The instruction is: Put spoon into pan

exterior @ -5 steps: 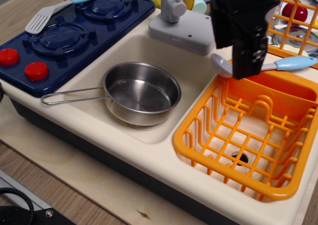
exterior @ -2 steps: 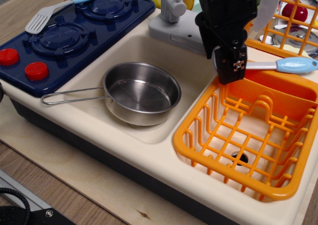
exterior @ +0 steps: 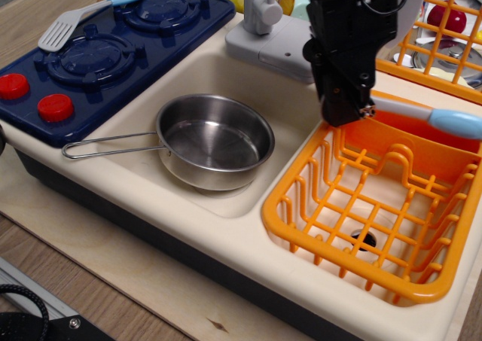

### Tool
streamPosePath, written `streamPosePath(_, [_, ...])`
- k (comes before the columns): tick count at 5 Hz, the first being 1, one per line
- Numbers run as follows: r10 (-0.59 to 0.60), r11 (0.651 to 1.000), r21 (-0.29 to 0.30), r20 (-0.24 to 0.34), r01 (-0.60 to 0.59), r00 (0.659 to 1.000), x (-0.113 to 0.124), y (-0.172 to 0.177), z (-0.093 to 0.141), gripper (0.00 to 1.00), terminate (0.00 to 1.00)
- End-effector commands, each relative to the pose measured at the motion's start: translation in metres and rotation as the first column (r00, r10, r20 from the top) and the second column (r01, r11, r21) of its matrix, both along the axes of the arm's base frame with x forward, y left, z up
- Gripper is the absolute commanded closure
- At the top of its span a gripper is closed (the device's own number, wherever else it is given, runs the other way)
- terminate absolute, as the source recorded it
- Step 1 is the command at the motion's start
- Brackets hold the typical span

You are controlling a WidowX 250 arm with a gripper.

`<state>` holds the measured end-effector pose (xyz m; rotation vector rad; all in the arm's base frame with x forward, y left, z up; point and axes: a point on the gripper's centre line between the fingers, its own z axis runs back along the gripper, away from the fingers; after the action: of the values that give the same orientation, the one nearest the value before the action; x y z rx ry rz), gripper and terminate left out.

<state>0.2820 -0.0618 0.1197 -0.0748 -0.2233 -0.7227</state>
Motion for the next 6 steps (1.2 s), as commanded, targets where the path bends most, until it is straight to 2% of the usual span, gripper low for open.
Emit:
streamPosePath(1, [-0.011,1.0,0.026,0.054,0.009,0.998,-0.004,0.004,0.037,1.0,0.0])
streamPosePath(3, [-0.054,0.998,0.028,0.012,0.053,0.998,-0.018,0.053,0.052,1.0,0.0])
streamPosePath(4, [-0.09,0.996,0.005,0.026,0.09,0.996,-0.025,0.08,0.042,0.0,0.0])
streamPosePath(5, [-0.111,0.992,-0.048,0.064,0.114,0.992,-0.037,0.085,0.024,0.0,0.0])
streamPosePath(6, [-0.111,0.992,-0.048,0.064,0.114,0.992,-0.037,0.085,0.024,0.0,0.0])
